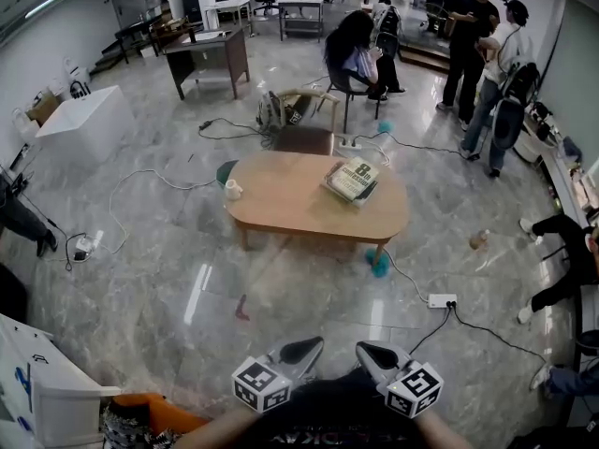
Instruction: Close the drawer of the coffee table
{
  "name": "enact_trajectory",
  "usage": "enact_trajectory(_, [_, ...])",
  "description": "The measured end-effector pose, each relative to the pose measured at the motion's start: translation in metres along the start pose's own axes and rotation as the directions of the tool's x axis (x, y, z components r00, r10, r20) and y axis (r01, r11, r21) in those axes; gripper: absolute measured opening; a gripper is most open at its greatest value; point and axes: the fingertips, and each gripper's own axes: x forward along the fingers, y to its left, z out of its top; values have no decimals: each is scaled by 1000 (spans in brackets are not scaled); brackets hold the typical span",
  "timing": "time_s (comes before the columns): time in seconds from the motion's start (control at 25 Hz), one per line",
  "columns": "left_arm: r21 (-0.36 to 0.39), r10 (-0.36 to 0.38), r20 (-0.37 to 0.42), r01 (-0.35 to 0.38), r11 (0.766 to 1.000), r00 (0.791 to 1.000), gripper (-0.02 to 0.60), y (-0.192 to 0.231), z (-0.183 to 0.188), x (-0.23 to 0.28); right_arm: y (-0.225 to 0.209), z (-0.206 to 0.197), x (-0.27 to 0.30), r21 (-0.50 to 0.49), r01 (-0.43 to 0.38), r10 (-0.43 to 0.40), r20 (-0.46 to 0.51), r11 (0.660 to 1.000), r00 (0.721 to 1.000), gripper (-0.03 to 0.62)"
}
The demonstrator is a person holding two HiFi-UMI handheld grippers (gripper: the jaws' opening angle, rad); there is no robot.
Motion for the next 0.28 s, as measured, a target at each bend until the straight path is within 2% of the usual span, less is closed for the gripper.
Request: enact_trajectory(0.28, [-27,5,0,-5,1000,1000,5,9,-1,3,-4,2,7,12,-6,6,5,1000,1000,2])
